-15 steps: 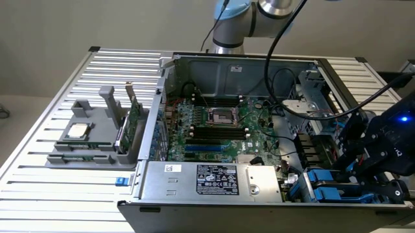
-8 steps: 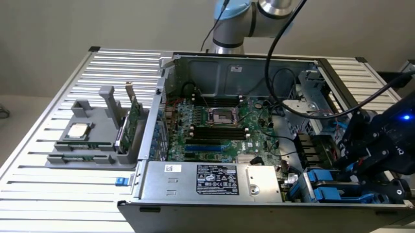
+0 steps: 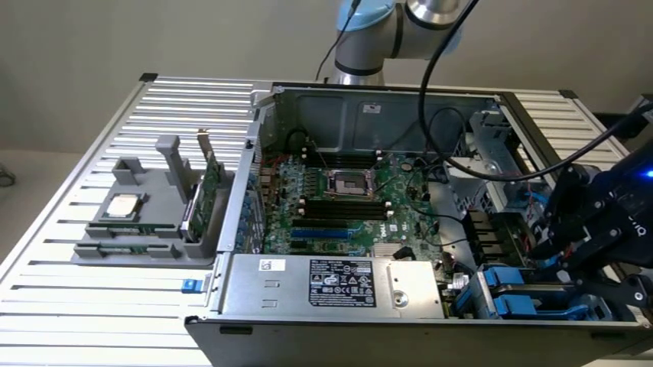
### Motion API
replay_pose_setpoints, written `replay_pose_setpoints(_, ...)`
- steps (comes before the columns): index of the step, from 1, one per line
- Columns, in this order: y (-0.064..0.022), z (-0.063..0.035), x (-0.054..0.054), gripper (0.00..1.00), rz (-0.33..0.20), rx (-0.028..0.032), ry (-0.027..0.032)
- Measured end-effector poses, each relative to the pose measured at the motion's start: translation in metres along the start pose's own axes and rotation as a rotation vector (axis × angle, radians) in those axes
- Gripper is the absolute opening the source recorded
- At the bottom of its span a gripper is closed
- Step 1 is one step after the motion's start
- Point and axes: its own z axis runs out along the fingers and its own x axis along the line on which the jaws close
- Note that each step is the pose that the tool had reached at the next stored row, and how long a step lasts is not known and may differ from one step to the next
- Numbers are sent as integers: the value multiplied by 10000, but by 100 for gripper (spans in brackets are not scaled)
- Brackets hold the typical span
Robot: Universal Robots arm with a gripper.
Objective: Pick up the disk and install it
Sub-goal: 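Insert the second disk wire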
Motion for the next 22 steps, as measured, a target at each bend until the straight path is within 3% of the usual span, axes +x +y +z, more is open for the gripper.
replay_pose_setpoints(4, -6, -54, 7, 31, 0, 0, 2)
replay_pose_setpoints(8, 5, -68, 9, 31, -11, 2, 46)
replay_pose_setpoints(12, 65, -75, 9, 31, -104, 5, 230)
replay_pose_setpoints(16, 115, -80, 10, 31, -186, -1, 377)
replay_pose_setpoints(19, 141, -83, 10, 31, -231, -12, 454)
replay_pose_setpoints(22, 145, -84, 10, 31, -246, -25, 492)
